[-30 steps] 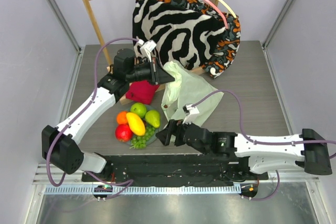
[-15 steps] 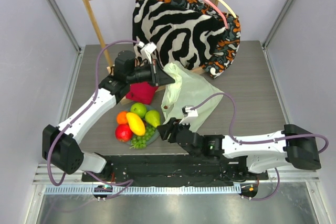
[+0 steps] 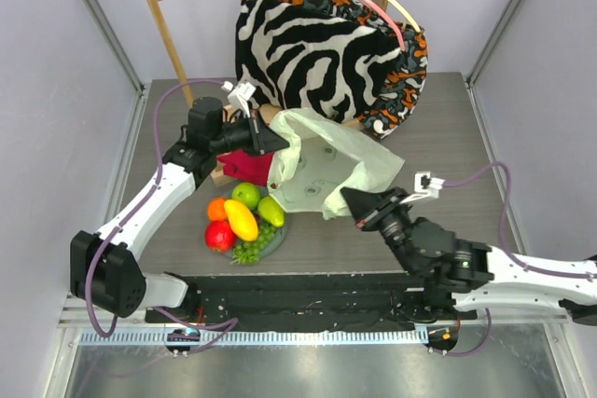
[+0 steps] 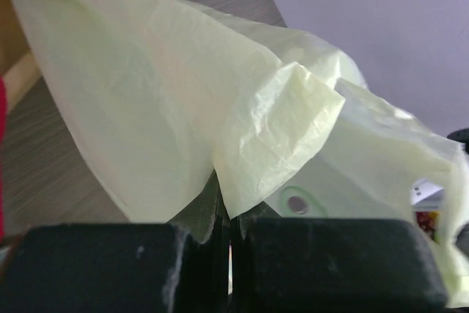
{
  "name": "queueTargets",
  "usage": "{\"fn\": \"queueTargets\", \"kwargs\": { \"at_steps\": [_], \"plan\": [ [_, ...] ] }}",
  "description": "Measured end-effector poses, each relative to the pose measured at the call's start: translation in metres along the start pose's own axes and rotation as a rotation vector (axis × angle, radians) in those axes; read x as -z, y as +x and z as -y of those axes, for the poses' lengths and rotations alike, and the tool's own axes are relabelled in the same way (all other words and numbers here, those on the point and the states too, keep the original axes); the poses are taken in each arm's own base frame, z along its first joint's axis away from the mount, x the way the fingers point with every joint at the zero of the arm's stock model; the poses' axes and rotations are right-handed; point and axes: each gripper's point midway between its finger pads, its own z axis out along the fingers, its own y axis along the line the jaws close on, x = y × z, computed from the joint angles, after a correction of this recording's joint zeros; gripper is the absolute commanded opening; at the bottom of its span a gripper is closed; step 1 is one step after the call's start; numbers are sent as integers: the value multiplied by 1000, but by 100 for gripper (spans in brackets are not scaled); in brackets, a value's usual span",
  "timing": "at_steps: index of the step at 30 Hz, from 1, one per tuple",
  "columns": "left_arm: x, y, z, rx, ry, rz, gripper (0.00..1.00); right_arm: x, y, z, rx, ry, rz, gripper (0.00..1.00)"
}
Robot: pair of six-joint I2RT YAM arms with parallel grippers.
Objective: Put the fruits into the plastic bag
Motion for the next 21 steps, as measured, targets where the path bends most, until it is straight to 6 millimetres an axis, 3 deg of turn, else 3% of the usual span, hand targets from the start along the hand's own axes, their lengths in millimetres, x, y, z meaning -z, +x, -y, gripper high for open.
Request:
{"fn": "queueTargets", "kwargs": {
  "at_steps": [2,5,6,8,9,11,16,21],
  "plan": [
    [1,-3,-9,-3,-39,16,0,10,-21,-1,-11,-19,22,1],
    [-3,-5,-16,-1,-66,21,6,15,-34,-4,19,-27,25,1],
    [-6,-7,-18,2,-69,19,22,16,-35,-5,37,-28,20,1],
    [-11,-8,-21,6,-72,14,42,16,-35,-6,67,-27,11,1],
    [-13,-9,-23,9,-74,11,61,15,-35,-8,83,-27,8,1],
    [-16,-9,-27,8,-83,7,76,13,-32,-10,105,-25,2,1],
    [-8,-6,-41,-21,-178,2,91,3,-17,-8,152,5,-5,1],
    [28,-1,-39,-102,-274,34,100,-6,-7,-1,190,54,5,1]
  ]
}}
